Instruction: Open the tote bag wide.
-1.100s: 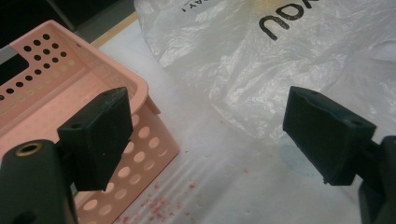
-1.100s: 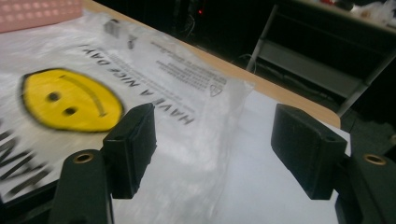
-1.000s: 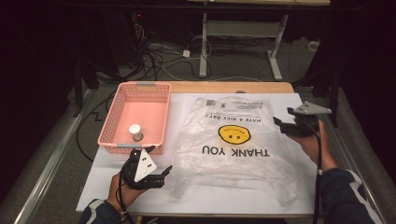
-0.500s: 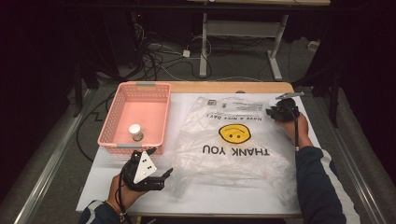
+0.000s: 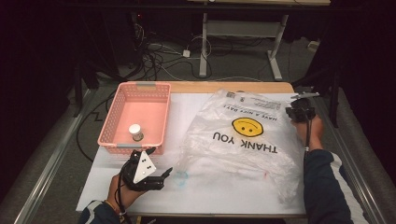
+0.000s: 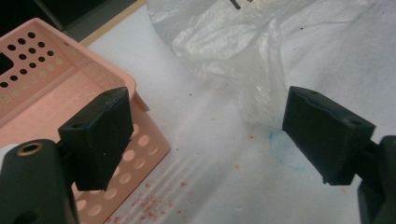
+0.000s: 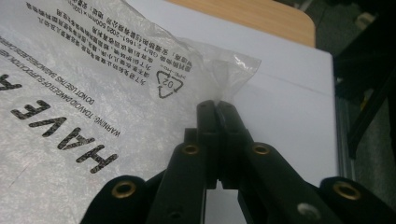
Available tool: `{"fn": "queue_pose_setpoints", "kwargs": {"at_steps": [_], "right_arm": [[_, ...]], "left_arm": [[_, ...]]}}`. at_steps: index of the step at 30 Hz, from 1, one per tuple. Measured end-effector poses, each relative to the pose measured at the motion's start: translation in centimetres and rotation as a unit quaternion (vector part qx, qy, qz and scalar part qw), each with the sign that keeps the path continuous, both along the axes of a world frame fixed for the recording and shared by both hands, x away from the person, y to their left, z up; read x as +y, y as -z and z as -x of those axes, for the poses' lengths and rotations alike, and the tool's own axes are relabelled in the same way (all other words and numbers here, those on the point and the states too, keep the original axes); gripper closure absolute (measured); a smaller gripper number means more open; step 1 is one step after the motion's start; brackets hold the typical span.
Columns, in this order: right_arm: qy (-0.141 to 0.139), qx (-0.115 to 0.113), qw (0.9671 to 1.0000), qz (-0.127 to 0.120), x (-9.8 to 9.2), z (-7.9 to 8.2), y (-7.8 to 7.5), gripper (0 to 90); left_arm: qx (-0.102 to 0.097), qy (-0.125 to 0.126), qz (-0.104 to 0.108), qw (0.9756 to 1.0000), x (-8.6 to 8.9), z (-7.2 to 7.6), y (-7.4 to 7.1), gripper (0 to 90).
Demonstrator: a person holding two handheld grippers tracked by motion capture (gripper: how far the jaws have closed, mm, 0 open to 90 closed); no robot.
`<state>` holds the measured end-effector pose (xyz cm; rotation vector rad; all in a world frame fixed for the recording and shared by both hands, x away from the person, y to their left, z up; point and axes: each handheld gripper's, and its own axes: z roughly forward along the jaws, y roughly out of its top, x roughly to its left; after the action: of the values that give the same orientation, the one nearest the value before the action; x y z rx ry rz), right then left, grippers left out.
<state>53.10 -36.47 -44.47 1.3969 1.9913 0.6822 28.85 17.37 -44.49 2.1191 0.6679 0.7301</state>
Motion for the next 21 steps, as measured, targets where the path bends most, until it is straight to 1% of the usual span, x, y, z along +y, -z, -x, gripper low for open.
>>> {"fn": "queue_pose_setpoints", "kwargs": {"at_steps": [1, 2, 3, 4, 5, 6, 7, 8, 9, 10, 11, 14, 16, 17, 18, 19, 20, 21], "right_arm": [[0.007, 0.001, 1.0000, -0.004, -0.7, 0.2, -0.1, 90.0], [0.014, 0.004, 0.9999, -0.002, -1.2, 0.5, -0.2, 90.0], [0.014, 0.004, 0.9999, -0.002, -1.2, 0.5, -0.2, 90.0], [0.027, 0.006, 0.9996, -0.007, -2.4, 1.2, -0.5, 90.0], [0.027, 0.010, 0.9995, -0.017, -2.9, 1.6, -0.7, 90.0], [0.027, 0.010, 0.9995, -0.017, -2.9, 1.6, -0.7, 90.0], [0.026, 0.002, 0.9996, -0.007, -3.4, 2.7, -0.8, 90.0], [0.021, 0.016, 0.9996, -0.008, -3.5, 3.1, -0.8, 90.0], [0.021, 0.016, 0.9996, -0.008, -3.5, 3.1, -0.8, 90.0], [0.006, 0.005, 0.9999, -0.010, -3.5, 4.5, -0.8, 90.0], [-0.003, 0.007, 0.9999, -0.010, -3.4, 5.1, -0.8, 90.0], [-0.023, 0.011, 0.9997, 0.005, -2.9, 7.1, -0.6, 90.0], [-0.033, 0.015, 0.9991, 0.021, -2.7, 8.2, -0.6, 89.4], [-0.036, 0.014, 0.9990, 0.022, -2.6, 8.7, -0.7, 88.7], [-0.038, 0.011, 0.9990, 0.019, -2.6, 9.2, -0.9, 87.1], [-0.042, 0.010, 0.9990, 0.014, -2.5, 9.7, -1.0, 83.3], [-0.046, 0.006, 0.9988, 0.014, -2.3, 10.2, -1.2, 79.4], [-0.048, 0.000, 0.9987, 0.021, -2.1, 10.8, -1.5, 75.5]], "left_arm": [[0.000, -0.001, -0.002, 1.0000, 0.0, 0.0, 0.0, 15.5], [-0.001, -0.001, -0.003, 1.0000, 0.0, 0.0, 0.0, 15.5], [-0.001, -0.001, -0.004, 1.0000, 0.0, 0.1, 0.0, 15.5], [-0.001, -0.001, -0.006, 1.0000, 0.0, 0.1, 0.0, 15.6], [-0.002, -0.002, -0.008, 1.0000, -0.1, 0.1, 0.0, 15.6], [-0.004, -0.003, -0.010, 0.9999, 0.0, 0.1, 0.0, 15.6], [-0.005, -0.004, -0.012, 0.9999, 0.0, 0.1, 0.0, 15.5], [-0.005, -0.005, -0.009, 0.9999, 0.0, 0.2, 0.0, 15.5], [-0.005, -0.006, -0.011, 0.9999, 0.1, 0.2, 0.0, 15.5], [-0.005, -0.007, -0.010, 0.9999, 0.1, 0.2, 0.1, 15.5], [-0.005, -0.008, -0.010, 0.9999, 0.1, 0.2, 0.1, 15.5], [-0.006, -0.009, -0.011, 0.9999, 0.2, 0.2, 0.1, 15.4], [-0.007, -0.008, -0.011, 0.9999, 0.1, 0.2, 0.0, 15.5], [-0.008, -0.008, -0.013, 0.9999, 0.1, 0.3, 0.0, 15.5], [-0.009, -0.007, -0.016, 0.9998, 0.1, 0.3, 0.0, 15.4], [-0.010, -0.006, -0.017, 0.9998, 0.0, 0.3, 0.0, 15.5], [-0.010, -0.005, -0.016, 0.9998, 0.0, 0.4, -0.1, 15.5], [-0.011, -0.005, -0.017, 0.9998, 0.0, 0.4, -0.1, 15.5]]}}
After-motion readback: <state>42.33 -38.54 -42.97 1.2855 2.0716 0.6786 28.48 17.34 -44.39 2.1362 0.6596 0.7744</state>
